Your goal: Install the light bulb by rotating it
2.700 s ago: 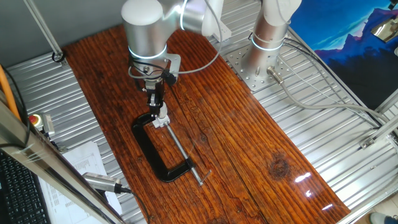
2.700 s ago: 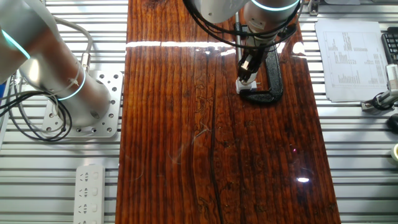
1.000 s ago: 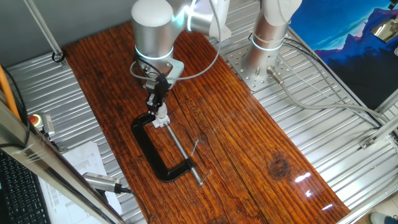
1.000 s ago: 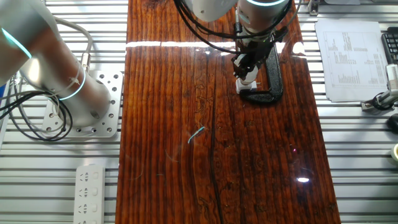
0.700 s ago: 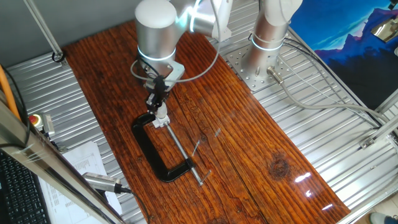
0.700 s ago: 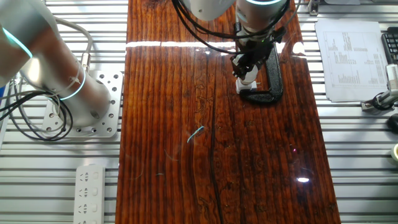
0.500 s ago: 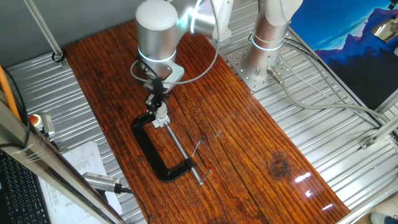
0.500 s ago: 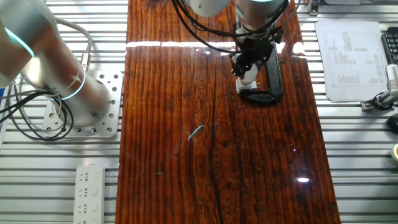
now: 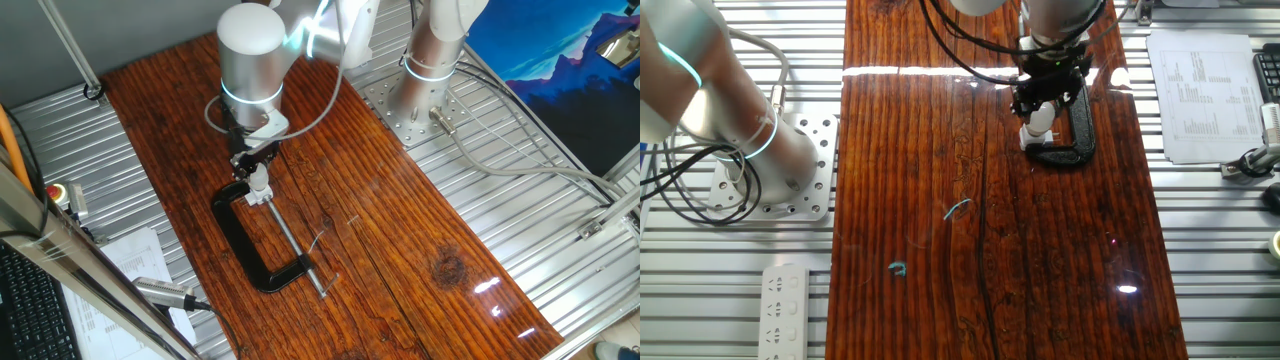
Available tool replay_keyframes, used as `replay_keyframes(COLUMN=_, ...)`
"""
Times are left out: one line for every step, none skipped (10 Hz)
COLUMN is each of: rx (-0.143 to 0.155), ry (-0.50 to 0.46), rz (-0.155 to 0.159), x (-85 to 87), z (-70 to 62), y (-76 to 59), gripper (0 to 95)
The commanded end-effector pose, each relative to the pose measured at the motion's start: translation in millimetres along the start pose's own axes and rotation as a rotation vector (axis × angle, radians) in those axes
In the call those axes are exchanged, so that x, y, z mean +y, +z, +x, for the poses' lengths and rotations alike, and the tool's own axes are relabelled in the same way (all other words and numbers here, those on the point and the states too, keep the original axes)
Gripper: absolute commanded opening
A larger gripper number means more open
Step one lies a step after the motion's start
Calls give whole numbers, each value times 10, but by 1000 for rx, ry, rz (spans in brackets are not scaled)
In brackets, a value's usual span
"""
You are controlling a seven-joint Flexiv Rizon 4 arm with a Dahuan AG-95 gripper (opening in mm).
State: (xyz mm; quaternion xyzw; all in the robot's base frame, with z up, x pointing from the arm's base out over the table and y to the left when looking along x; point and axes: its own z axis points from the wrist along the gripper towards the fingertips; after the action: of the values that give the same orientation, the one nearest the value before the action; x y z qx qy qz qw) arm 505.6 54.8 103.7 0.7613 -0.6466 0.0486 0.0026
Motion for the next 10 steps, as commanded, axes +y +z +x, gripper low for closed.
replay_keyframes(rx=0, ry=259, rz=-57, x=3, z=8, y=2, gripper=0)
replay_keyframes(rx=2, ry=321, rz=-60, x=13, z=12, y=-1, gripper=0)
replay_keyframes(rx=1, ry=357, rz=-59, x=15, z=13, y=0, gripper=0)
replay_keyframes(rx=0, ry=407, rz=-60, x=15, z=13, y=-2, gripper=0)
replay_keyframes(rx=-2, ry=437, rz=-60, x=15, z=14, y=-9, gripper=0)
replay_keyframes(rx=-2, ry=488, rz=-56, x=14, z=19, y=-19, gripper=0)
replay_keyframes(rx=-2, ry=531, rz=-55, x=15, z=27, y=-21, gripper=0)
replay_keyframes(rx=-3, ry=566, rz=-55, x=16, z=30, y=-19, gripper=0)
replay_keyframes(rx=-3, ry=602, rz=-56, x=17, z=30, y=-16, gripper=0)
replay_keyframes(rx=-7, ry=636, rz=-57, x=17, z=31, y=-10, gripper=0)
